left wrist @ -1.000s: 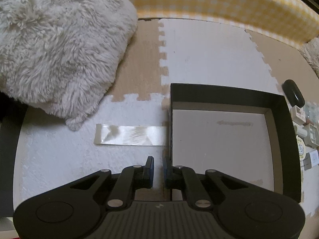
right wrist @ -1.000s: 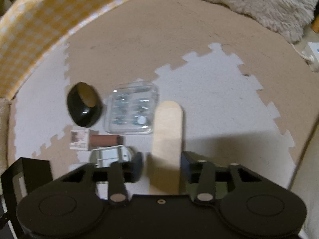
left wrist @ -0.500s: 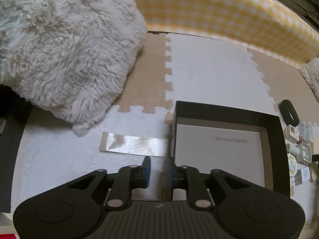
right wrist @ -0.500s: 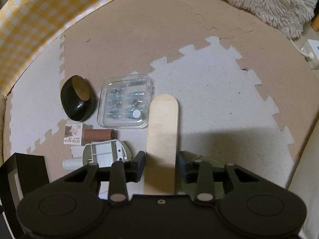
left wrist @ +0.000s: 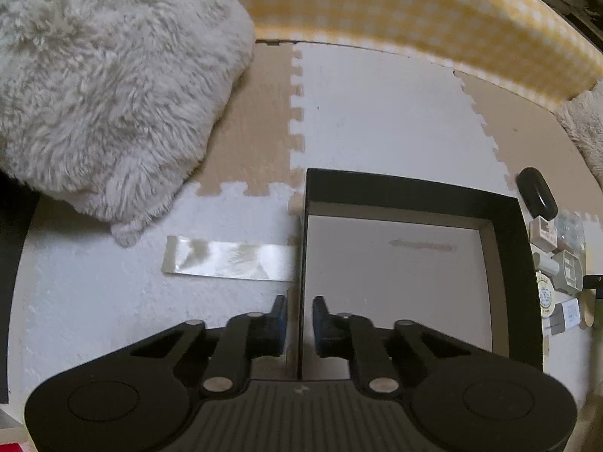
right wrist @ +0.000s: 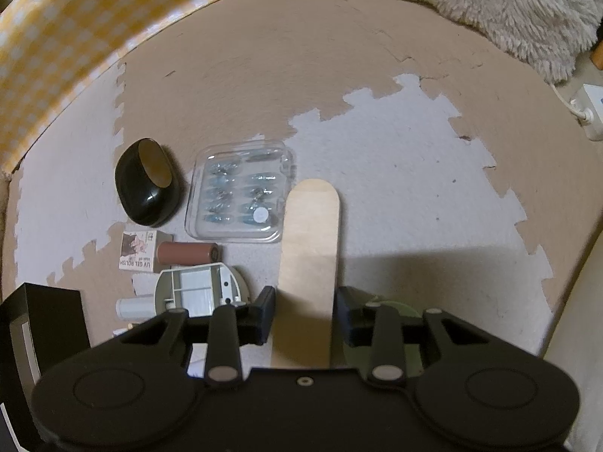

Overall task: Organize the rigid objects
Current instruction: 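Carry the wooden stick into the black tray and open the right gripper, then move the right gripper to the clear plastic screw case, then grasp and lift the clear screw case with the right gripper, then lower the screw case into the black tray beside the stick and release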

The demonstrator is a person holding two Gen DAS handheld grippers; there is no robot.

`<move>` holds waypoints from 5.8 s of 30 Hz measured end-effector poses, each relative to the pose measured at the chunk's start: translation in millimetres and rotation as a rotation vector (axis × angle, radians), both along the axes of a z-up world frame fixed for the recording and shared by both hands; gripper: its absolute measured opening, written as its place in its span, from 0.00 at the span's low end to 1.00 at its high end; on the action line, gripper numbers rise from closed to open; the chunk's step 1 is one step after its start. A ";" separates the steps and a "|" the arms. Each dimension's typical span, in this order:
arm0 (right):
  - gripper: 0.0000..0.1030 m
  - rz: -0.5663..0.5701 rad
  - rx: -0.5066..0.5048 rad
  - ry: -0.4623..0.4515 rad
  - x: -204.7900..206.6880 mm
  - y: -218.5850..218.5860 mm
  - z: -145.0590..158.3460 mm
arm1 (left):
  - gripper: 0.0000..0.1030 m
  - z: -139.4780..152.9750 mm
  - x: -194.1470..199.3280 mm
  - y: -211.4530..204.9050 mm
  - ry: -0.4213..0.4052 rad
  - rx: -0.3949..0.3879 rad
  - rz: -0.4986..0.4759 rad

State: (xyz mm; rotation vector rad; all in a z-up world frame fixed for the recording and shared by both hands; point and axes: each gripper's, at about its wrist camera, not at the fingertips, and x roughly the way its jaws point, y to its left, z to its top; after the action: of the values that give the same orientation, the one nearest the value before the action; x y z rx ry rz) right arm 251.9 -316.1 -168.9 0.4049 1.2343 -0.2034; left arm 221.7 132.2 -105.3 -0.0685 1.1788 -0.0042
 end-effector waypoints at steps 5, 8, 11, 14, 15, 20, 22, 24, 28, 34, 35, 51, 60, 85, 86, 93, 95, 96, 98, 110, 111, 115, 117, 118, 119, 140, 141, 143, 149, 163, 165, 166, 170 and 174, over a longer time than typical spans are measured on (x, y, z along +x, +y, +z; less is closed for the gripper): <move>0.34 -0.014 0.017 -0.010 -3.8 -2.1 8.3 | 0.02 -2.0 0.4 1.5 0.010 -0.004 -0.003; 0.34 -0.033 0.071 -0.032 -9.9 -5.1 16.6 | 0.02 -1.7 0.7 1.0 0.010 0.001 -0.005; 0.34 -0.036 0.139 -0.066 -18.3 -1.2 27.5 | 0.02 -1.6 1.2 1.2 0.010 0.001 -0.005; 0.34 -0.019 0.208 -0.109 -28.9 8.4 39.3 | 0.02 -1.5 1.3 1.0 0.010 0.001 -0.006; 0.34 -0.007 0.225 -0.126 -32.6 13.5 43.7 | 0.02 -1.4 1.3 1.1 0.011 0.002 -0.006; 0.34 0.073 0.317 -0.196 -40.5 51.3 65.5 | 0.02 -1.0 1.5 0.6 0.011 0.003 -0.008; 0.34 0.117 0.337 -0.222 -39.2 72.4 73.8 | 0.02 -0.9 1.6 1.0 0.011 -0.003 -0.005; 0.34 0.171 0.363 -0.238 -35.1 97.9 80.4 | 0.02 -0.8 2.0 1.9 0.011 -0.014 -0.001; 0.34 0.254 0.377 -0.228 -25.4 152.8 81.3 | 0.02 -0.8 1.5 4.1 0.010 -0.030 0.003; 0.34 0.325 0.371 -0.148 -7.2 227.3 52.3 | 0.03 -0.6 0.6 9.3 0.007 -0.058 0.004; 0.34 0.337 0.362 -0.135 -4.7 238.0 46.6 | 0.03 -0.5 0.6 9.9 0.006 -0.062 0.004; 0.49 0.273 0.457 -0.061 19.2 291.6 8.7 | 0.03 -1.2 -0.1 15.6 0.002 -0.105 0.002; 0.49 0.304 0.424 -0.094 8.0 268.8 27.7 | 0.04 -1.2 0.0 12.8 0.002 -0.086 -0.001; 0.86 0.349 0.171 -0.343 -36.7 127.0 124.9 | 0.04 -1.9 1.7 8.8 0.004 -0.034 -0.021; 0.90 0.319 0.155 -0.352 -34.8 117.9 124.3 | 0.04 -1.7 1.5 8.3 0.004 -0.032 -0.021; 0.91 0.089 0.071 -0.358 -16.4 59.5 102.3 | 0.04 -1.8 1.7 6.6 0.004 -0.022 -0.026; 0.91 0.047 0.038 -0.337 -9.0 47.3 90.1 | 0.04 -1.6 1.8 6.0 0.005 -0.019 -0.028; 0.91 0.027 0.022 -0.325 -6.4 41.5 83.9 | 0.04 -1.6 1.9 5.9 0.006 -0.018 -0.029; 0.91 -0.009 0.001 -0.294 0.9 31.2 70.0 | 0.04 -1.6 1.9 5.7 0.006 -0.015 -0.031; 0.83 -0.056 -0.093 -0.150 46.8 40.7 11.9 | 0.04 -1.7 2.7 1.1 0.003 0.014 -0.039; 0.83 -0.063 -0.089 -0.148 49.2 40.8 9.4 | 0.04 -1.9 2.9 0.9 0.003 0.013 -0.039; 0.82 -0.102 -0.062 -0.135 57.1 39.3 1.6 | 0.04 -2.3 3.3 0.0 0.003 0.017 -0.038; 0.83 -0.126 -0.057 -0.126 59.5 37.6 -1.4 | 0.04 -2.6 3.8 -0.9 0.004 0.022 -0.036; 0.83 -0.132 -0.054 -0.130 59.4 36.7 -2.4 | 0.04 -2.4 3.9 -1.7 0.004 0.025 -0.037; 0.83 -0.136 -0.056 -0.140 59.0 36.3 -2.3 | 0.04 -2.4 3.9 -2.3 0.004 0.028 -0.038; 0.71 -0.059 -0.088 -0.254 39.9 41.9 44.6 | 0.05 -1.9 3.6 -3.9 0.004 0.028 -0.036; 0.71 -0.039 -0.069 -0.276 37.2 46.2 52.0 | 0.05 -1.9 3.6 -3.7 0.004 0.026 -0.036; 0.71 0.021 -0.017 -0.318 30.3 59.1 66.3 | 0.06 -2.1 3.3 -3.2 0.004 0.024 -0.035; 0.71 0.244 0.129 -0.357 1.2 133.5 91.7 | 0.06 -2.1 3.5 -1.6 0.005 0.016 -0.032; 0.71 0.409 0.171 -0.171 -6.8 263.2 45.7 | 0.06 -2.1 3.5 2.3 0.005 -0.015 -0.025; 0.71 0.399 0.135 -0.154 0.3 272.2 36.0 | 0.06 -2.1 3.4 2.3 0.004 -0.017 -0.026; 0.71 0.400 0.107 -0.146 4.5 278.1 31.1 | 0.06 -1.9 3.3 2.1 0.003 -0.017 -0.028; 0.71 0.430 -0.025 -0.158 8.7 298.5 24.4 | 0.09 -1.8 3.5 2.7 0.001 -0.023 -0.030; 0.71 0.394 0.001 -0.109 19.1 306.5 13.6 | 0.09 -1.8 3.3 3.9 0.001 -0.030 -0.030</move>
State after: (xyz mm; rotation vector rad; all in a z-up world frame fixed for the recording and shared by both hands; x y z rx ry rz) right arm 271.0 -9.6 -155.2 0.1647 1.1816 0.1543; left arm 225.0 136.1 -107.1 -0.0775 1.1804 -0.0481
